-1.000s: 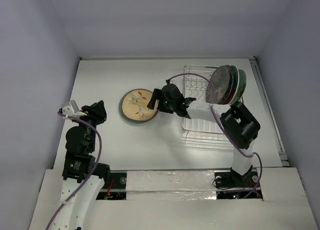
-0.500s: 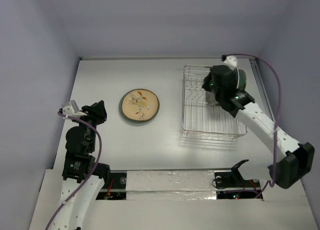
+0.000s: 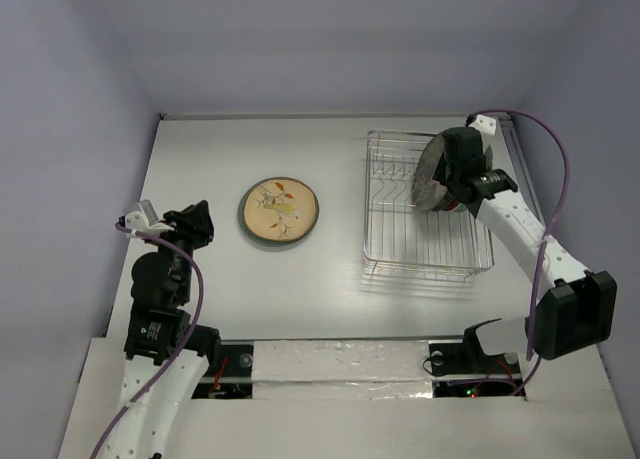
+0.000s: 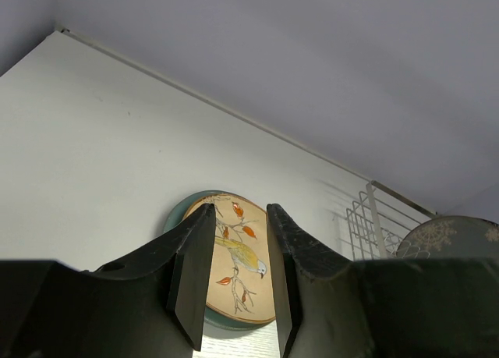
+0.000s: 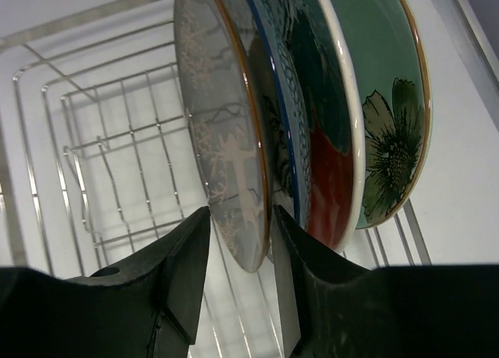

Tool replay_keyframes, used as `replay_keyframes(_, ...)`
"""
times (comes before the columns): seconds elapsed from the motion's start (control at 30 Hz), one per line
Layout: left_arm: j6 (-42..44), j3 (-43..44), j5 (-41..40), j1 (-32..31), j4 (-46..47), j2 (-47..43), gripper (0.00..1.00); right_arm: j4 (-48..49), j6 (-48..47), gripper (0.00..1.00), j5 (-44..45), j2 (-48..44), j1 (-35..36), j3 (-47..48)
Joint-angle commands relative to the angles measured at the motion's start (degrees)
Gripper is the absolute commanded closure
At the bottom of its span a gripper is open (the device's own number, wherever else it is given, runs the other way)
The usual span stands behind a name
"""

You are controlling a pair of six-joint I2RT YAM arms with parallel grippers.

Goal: Unload the plates from the dish rack

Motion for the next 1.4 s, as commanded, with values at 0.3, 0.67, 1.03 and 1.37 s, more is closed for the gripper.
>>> replay_keyframes(0.3,0.0,-0.3,0.2,-0.4,1.9,-0.5,0.71,3.0,-1.9,0.60,1.1,6.9,-2.0,1.5)
replay_keyframes(0.67,-0.1,-0.4,0.2,-0.4,2.1,-0.3,0.71,-1.9,-5.2,0.98,8.0,9.9,-2.0,9.7)
replay_keyframes(1.03,-0.1,-0.4,0.2,-0.4,1.9,-0.9,0.71,-12.4,-10.7,1.00,9.9,6.4,4.5,25.5)
replay_keyframes(1.37,0.0,-0.2,0.2,-0.4,1.8,0.2,0.71,-4.3,-7.8,1.00,-4.1,-3.0,9.6,24.4)
